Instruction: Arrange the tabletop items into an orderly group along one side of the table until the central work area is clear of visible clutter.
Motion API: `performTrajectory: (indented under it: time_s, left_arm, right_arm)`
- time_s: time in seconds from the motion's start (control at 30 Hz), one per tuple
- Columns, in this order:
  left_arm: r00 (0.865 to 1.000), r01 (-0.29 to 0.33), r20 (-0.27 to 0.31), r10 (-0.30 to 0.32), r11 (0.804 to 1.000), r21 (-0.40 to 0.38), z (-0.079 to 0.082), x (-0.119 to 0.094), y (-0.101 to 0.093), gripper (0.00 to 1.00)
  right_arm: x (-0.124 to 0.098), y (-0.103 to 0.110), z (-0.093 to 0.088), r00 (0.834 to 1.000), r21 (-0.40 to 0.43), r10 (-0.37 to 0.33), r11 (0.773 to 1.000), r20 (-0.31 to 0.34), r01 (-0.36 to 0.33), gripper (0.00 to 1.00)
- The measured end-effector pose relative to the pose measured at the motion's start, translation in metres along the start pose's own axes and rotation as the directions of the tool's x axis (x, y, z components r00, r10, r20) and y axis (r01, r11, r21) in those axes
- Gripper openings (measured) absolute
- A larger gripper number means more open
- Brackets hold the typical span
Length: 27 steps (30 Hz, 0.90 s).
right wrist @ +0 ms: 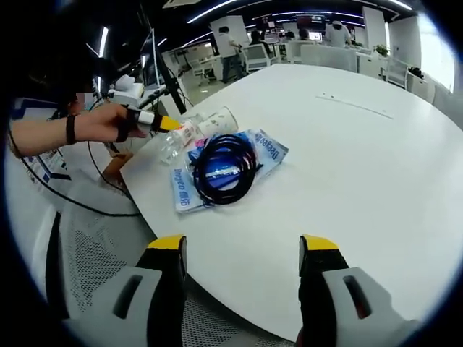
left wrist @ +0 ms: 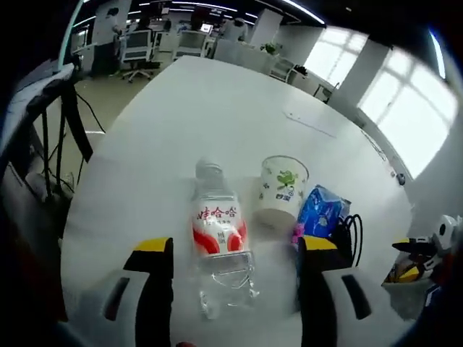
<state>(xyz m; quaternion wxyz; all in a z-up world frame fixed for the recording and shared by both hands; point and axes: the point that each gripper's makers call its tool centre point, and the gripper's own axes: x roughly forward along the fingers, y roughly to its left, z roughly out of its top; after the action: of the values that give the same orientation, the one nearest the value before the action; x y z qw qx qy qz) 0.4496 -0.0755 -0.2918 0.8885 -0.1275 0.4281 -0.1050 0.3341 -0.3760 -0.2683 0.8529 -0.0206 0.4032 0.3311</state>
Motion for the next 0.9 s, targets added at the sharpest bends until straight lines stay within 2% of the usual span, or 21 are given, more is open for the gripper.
performTrajectory:
  time_s: [0.27,0.4,0.5,0.6,0.9]
  left_arm:
    - [0.998,-0.019,-0.062,0.022,0.999,0.042,-0.007,0.011,0.004,0.68]
    - [0.996,-0.029,-0.082,0.033,0.999,0.042,-0.01,0.015,0.011,0.58]
    - [0.992,-0.052,-0.112,0.058,0.997,0.059,-0.014,0.013,0.017,0.42]
    - [0.993,-0.046,-0.105,0.05,0.998,0.034,-0.015,0.013,0.015,0.41]
    - [0.994,-0.034,-0.102,0.038,0.998,0.043,-0.019,0.007,0.015,0.37]
  right_arm:
    - [-0.003,-0.005,0.001,1.0,0.011,-0.013,1.0,0.008,0.013,0.62]
    - [-0.003,-0.006,0.002,1.0,0.018,-0.016,1.0,0.014,0.016,0.62]
    - [-0.003,-0.005,0.003,1.0,0.017,-0.017,1.0,0.015,0.017,0.61]
    - [-0.003,-0.004,0.002,1.0,0.01,-0.019,1.0,0.014,0.019,0.61]
    - [-0.003,-0.001,-0.001,1.0,-0.007,-0.026,1.0,0.005,0.026,0.61]
